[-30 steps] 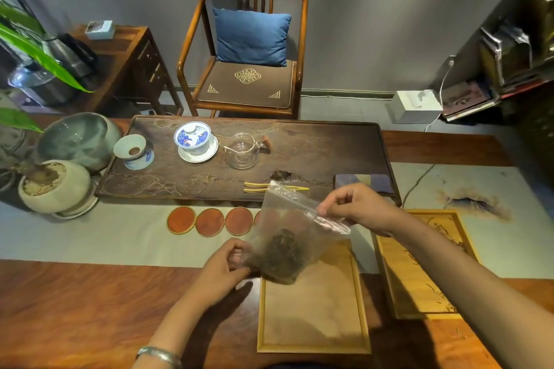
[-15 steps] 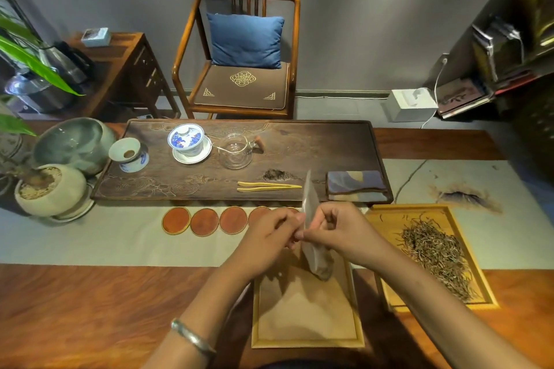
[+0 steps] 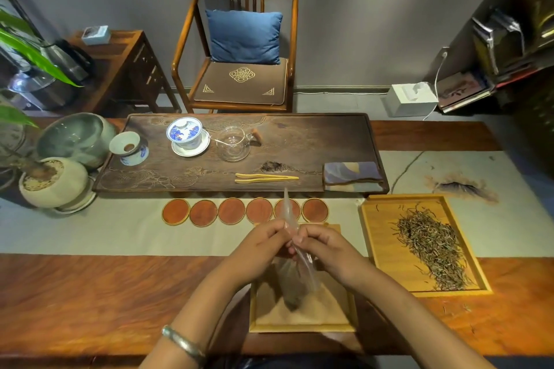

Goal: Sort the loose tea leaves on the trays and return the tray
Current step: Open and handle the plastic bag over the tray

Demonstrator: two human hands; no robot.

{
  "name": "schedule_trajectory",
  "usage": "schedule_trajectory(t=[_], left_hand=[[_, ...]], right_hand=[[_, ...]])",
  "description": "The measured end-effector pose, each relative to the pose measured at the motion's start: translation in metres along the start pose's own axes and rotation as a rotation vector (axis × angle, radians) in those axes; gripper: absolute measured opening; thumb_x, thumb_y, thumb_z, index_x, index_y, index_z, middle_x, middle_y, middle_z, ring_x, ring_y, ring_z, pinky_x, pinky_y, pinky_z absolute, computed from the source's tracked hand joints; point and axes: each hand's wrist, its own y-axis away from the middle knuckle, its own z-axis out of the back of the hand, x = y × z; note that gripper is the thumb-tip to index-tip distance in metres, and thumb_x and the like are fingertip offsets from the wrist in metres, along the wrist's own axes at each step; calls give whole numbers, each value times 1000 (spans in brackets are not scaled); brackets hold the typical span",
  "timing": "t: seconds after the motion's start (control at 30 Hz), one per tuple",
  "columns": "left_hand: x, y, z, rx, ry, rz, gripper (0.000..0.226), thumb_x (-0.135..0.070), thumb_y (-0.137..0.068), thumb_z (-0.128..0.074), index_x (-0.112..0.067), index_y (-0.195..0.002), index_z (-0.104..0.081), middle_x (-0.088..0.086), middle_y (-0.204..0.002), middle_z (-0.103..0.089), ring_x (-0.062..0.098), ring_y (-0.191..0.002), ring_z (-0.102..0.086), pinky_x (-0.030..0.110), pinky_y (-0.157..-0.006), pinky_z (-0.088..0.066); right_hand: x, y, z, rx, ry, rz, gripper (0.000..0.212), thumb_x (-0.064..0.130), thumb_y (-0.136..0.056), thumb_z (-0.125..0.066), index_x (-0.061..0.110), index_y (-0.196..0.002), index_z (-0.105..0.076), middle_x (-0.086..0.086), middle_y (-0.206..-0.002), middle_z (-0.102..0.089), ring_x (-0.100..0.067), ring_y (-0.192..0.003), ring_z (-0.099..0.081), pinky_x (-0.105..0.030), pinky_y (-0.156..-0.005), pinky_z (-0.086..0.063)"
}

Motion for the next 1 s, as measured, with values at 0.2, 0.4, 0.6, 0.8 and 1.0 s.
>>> schedule_trajectory(t=[0.2, 0.4, 0.6, 0.8, 1.0], left_hand=[[-2, 8, -1, 6, -29, -24, 24, -12, -100, -44, 0, -92, -63, 2, -80, -66, 6, -77, -66, 16, -73, -49], [-5, 4, 1, -31, -89, -48, 21, -4, -96, -48, -3, -83, -65, -1, -74, -67, 9, -74, -65, 22, -75, -52], [-10, 5, 0, -33, -170, -77, 29, -4, -93, -52, -17, -71, -66, -9, -67, -68, 2, -70, -65, 13, -71, -48], [-12, 12, 3, -31, -175, -57, 23, -2, -92, -50, -2, -74, -64, 2, -72, -67, 14, -77, -67, 30, -77, -54], [-8, 32, 33, -163, -239, 19, 30, 1, -92, -50, -4, -64, -59, 0, -59, -65, 14, -65, -68, 25, -71, -49]], right_hand=[[1, -2, -4, -36, 113, 0, 28, 9, -96, -46, 11, -71, -60, 8, -56, -52, -6, -53, -51, -16, -51, -42], [3, -3, -2, -115, 188, 78, 26, 9, -92, -51, 3, -71, -66, 7, -56, -57, -8, -53, -53, -21, -49, -44], [4, 0, -2, -171, 217, 127, 24, 10, -88, -58, -1, -68, -66, 7, -54, -58, -3, -53, -53, -20, -49, -43], [-2, 5, -2, -299, 222, 134, 37, 2, -91, -46, 15, -57, -55, 5, -49, -53, -5, -48, -50, -22, -48, -43], [-7, 20, 41, -447, 166, 105, 37, -2, -91, -44, 7, -56, -49, -4, -43, -52, -13, -41, -53, -19, -44, -45]])
